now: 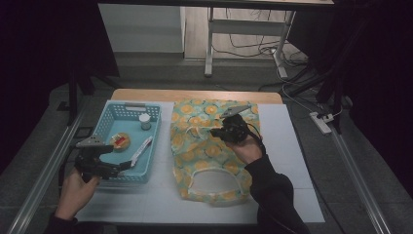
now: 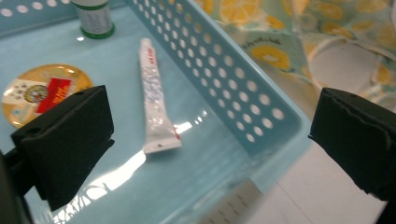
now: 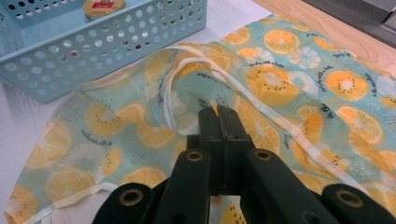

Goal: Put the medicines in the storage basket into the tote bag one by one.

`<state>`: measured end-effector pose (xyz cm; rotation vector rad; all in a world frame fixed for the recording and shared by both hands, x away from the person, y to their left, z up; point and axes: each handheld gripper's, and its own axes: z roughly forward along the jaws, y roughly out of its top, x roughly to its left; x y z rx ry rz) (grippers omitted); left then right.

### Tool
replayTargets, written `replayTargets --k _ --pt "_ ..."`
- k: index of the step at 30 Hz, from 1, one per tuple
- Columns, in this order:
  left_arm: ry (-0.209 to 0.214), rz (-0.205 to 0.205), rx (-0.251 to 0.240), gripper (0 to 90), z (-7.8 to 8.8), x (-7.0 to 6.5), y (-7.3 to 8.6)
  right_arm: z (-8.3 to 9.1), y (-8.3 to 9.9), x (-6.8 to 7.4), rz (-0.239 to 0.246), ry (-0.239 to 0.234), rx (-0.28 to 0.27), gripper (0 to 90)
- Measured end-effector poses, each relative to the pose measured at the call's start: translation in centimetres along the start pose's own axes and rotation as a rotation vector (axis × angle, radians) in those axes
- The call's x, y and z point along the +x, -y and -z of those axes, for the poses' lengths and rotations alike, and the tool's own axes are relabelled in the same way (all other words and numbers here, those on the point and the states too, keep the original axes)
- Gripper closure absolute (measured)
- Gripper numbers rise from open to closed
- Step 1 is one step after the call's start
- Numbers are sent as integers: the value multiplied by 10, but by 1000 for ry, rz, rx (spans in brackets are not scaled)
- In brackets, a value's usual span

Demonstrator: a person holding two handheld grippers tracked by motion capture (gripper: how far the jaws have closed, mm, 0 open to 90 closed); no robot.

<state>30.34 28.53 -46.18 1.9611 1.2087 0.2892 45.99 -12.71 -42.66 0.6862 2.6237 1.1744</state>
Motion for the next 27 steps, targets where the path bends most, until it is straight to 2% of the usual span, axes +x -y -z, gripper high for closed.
replayTargets --k 5,12,21,27 --pt "-17 5 39 0 -9 9 -8 1 0 1 7 6 -4 900" --pt "-53 8 53 0 -17 19 -19 1 -1 2 12 6 -4 900" --pt "-121 28 60 1 -31 40 -31 0 -1 2 7 5 -6 900" --pt "-107 50 77 1 -38 50 -37 0 0 1 5 6 -7 900"
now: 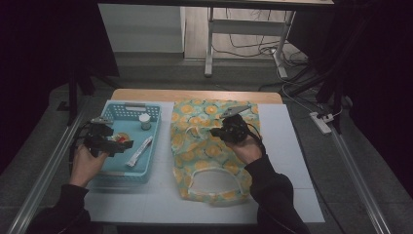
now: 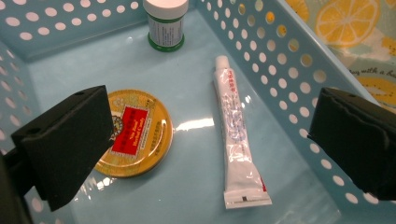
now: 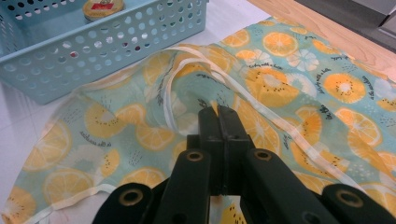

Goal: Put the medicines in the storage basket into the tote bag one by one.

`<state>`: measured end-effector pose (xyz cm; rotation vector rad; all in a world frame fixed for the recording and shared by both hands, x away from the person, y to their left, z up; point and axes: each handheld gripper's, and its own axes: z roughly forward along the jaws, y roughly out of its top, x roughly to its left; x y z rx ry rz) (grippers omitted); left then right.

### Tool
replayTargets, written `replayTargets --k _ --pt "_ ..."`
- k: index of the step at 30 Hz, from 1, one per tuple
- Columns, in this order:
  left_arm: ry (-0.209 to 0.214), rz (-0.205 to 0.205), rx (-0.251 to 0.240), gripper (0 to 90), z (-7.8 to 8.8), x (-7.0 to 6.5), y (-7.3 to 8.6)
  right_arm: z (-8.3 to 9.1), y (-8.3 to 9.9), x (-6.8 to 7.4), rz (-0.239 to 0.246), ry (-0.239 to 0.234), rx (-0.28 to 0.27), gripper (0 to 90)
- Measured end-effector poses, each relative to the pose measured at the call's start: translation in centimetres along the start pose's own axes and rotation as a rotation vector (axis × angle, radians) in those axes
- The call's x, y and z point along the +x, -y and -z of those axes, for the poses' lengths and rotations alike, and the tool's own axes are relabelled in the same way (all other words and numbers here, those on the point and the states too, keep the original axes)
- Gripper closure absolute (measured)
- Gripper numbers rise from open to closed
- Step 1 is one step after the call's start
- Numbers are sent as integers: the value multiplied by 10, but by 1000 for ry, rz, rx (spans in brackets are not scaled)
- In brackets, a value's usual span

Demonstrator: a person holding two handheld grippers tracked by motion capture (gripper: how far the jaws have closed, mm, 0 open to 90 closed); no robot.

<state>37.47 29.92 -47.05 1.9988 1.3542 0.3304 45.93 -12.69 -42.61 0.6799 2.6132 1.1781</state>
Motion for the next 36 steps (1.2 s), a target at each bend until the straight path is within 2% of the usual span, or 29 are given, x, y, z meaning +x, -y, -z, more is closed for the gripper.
replayTargets --k 7,12,18,23,26,29,36 --pt "-27 0 41 1 -11 9 -8 0 0 0 0 0 0 900" --pt "-40 15 71 0 -21 18 -13 -1 1 -1 -1 -2 6 900" --pt "-79 18 112 0 -37 28 -17 -1 1 -1 0 -5 4 900" --pt "-81 24 162 0 -50 35 -18 -1 1 -1 0 -6 6 900" --pt "-98 6 197 0 -55 36 -19 -1 1 -1 2 -8 6 900" --pt "-89 10 213 0 -58 38 -21 -1 1 -1 4 -10 6 900" --pt "-98 -17 262 0 -67 41 -25 -2 1 -1 5 -12 8 900"
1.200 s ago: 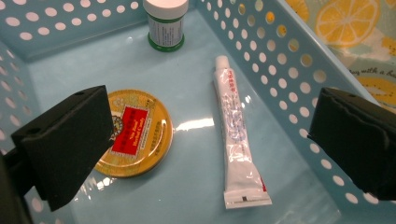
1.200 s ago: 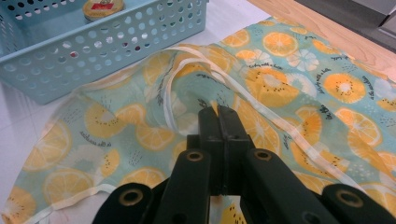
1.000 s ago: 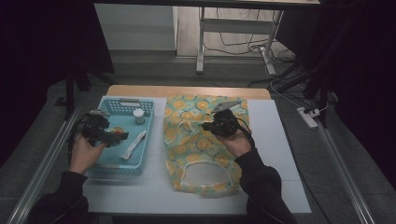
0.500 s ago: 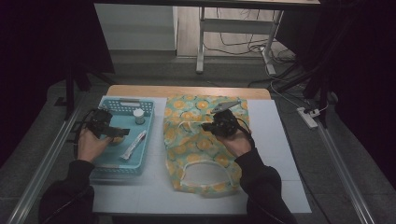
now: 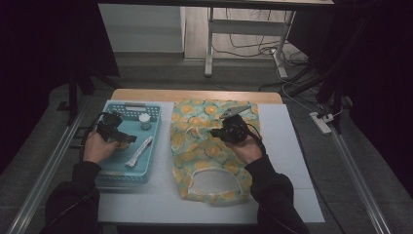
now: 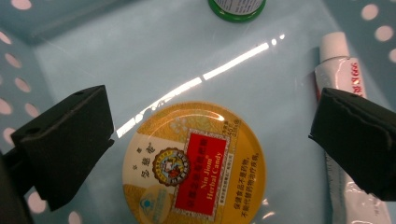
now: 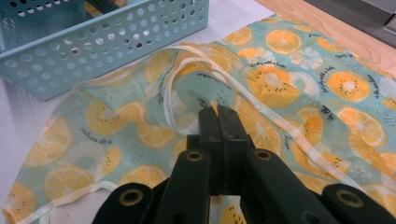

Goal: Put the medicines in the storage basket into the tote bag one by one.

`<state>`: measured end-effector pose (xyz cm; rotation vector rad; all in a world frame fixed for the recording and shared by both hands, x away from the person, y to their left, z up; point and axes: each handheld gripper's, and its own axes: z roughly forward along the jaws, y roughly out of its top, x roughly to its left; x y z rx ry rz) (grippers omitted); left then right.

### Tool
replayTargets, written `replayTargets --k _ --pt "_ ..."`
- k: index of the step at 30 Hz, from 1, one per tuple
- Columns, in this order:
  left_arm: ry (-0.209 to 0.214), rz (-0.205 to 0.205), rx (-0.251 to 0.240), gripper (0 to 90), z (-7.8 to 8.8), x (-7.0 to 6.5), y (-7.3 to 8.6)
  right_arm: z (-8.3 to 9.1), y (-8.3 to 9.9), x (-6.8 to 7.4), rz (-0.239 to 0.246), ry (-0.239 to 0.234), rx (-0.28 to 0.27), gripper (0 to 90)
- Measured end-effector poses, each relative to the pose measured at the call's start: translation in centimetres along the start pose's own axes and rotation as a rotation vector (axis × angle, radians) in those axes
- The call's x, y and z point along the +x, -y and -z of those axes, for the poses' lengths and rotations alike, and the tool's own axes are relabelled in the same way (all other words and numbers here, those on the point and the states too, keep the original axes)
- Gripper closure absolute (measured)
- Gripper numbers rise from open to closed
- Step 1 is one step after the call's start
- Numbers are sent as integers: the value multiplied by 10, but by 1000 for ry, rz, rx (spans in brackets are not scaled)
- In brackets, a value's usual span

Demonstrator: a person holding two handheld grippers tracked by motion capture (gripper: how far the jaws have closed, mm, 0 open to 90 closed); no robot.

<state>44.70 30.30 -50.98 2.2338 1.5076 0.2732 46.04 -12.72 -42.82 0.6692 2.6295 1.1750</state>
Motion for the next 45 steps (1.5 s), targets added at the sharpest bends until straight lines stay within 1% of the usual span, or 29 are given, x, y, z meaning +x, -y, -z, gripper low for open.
replayTargets --k 1,5,9,13,14,17,20,23,25,28,30,34,36,38,41,43,45 --pt "3 -6 15 0 -1 0 -1 0 0 0 0 0 0 900" --pt "12 -5 68 0 -8 0 0 1 0 0 -1 -2 0 900" --pt "10 8 107 0 -10 -1 -1 1 0 0 -1 -2 -2 900" --pt "7 33 135 13 -11 -2 -2 1 0 -1 1 -3 -3 900" --pt "-1 40 140 27 -11 -2 -2 1 0 -1 0 -3 -3 900" --pt "-24 33 163 61 -12 -3 -1 1 1 -1 0 -3 -4 900" --pt "-32 36 173 99 -11 -4 0 1 1 -1 0 -3 -4 900" --pt "-37 33 182 174 -10 -4 1 1 1 -1 -1 -2 -3 900" --pt "-35 38 186 197 -10 -4 1 1 1 -1 -1 -2 -4 900" --pt "-40 45 190 203 -10 -6 1 1 1 -2 -1 0 -4 900" --pt "-43 61 193 206 -9 -5 1 1 1 -2 -1 0 -5 900" --pt "-49 68 194 208 -8 -5 2 1 1 -2 -1 2 -7 900" --pt "-46 73 179 208 -6 -5 2 2 1 -2 -1 2 -8 900" --pt "-34 77 161 209 -3 -5 1 2 1 -2 -2 4 -12 900" --pt "-18 73 133 209 1 -6 1 2 1 -2 -1 7 -17 900" --pt "-4 75 104 209 5 -8 0 3 1 -3 -3 9 -20 900" --pt "8 65 85 209 11 -10 -1 3 1 -3 -2 10 -23 900"
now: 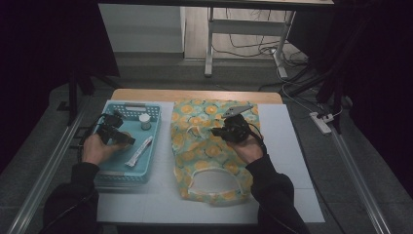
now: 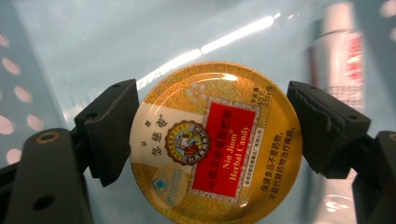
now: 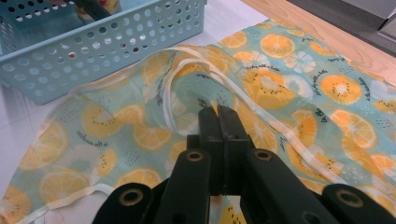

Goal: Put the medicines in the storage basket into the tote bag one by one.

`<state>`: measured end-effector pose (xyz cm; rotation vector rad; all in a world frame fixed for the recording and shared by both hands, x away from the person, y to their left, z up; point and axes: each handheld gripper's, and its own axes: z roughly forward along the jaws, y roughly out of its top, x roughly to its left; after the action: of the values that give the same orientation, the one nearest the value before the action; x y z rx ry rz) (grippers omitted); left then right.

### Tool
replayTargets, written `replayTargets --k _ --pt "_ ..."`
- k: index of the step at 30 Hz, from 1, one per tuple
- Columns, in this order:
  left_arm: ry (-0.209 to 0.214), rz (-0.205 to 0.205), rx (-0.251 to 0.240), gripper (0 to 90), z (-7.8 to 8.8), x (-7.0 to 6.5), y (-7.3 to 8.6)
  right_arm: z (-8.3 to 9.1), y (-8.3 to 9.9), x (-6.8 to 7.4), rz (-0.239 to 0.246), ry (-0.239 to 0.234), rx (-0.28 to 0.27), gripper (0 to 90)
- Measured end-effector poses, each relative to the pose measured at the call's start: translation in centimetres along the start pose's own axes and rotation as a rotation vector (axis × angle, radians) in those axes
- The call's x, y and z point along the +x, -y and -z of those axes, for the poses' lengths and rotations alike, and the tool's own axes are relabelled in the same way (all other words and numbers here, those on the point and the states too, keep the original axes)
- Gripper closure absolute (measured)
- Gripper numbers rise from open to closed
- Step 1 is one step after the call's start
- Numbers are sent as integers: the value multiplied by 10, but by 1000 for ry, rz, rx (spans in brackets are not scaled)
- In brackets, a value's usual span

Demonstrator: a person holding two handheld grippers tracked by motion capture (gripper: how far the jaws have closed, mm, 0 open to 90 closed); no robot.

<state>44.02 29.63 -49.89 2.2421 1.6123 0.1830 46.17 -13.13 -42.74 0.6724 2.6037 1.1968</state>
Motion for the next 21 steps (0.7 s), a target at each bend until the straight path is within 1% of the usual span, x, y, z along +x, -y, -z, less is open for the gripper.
replayTargets --k 4,6,13,15,18,21 --pt "31 -11 -48 209 12 -6 -1 0 0 0 0 1 -4 900" --pt "45 -28 -64 209 16 -9 -1 1 0 0 1 3 -7 900" --pt "77 -72 -109 210 28 -21 -2 2 -1 1 5 6 -16 900" --pt "90 -78 -121 210 30 -25 -3 2 -1 1 6 7 -17 900" --pt "95 -96 -135 210 34 -29 -3 2 -1 1 5 7 -18 900" --pt "110 -106 -150 210 38 -33 -4 1 -1 1 6 9 -19 900"
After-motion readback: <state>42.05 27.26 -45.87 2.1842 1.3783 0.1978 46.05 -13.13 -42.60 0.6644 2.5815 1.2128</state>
